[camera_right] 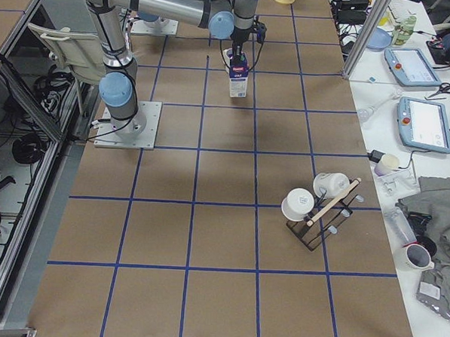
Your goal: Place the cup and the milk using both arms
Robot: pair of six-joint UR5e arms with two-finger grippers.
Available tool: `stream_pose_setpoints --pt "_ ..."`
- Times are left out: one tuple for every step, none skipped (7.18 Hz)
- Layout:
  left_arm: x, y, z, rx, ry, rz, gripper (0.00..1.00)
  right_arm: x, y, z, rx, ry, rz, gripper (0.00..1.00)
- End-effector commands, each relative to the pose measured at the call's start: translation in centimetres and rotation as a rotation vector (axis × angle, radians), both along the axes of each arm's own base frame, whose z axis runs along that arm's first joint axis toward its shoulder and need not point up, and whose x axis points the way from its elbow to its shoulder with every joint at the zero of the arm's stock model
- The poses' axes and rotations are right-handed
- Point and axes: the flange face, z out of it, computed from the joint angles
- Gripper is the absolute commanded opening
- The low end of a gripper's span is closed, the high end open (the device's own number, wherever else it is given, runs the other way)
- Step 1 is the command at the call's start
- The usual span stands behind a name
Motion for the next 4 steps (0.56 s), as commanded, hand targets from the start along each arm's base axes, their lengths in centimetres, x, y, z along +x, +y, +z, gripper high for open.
stream_pose_setpoints --pt "-0.5 0.3 -0.8 0.010 0.009 -0.003 1.00 4.1 0.9 -1.3 -0.018 0.001 0.026 0.22" --pt "-0.6 0.3 -0.8 0.011 0.010 -0.002 1.00 4.3 1.1 -1.5 -0.014 0.001 0.024 0.22" --pt "-0.7 0.2 -1.0 0.016 0.018 0.014 1.00 5.2 1.5 -1.4 -0.021 -0.001 0.015 0.22" --pt "-0.8 0.2 -1.0 0.018 0.021 0.042 1.00 5.8 1.6 -1.7 -0.017 0.006 -0.001 0.23"
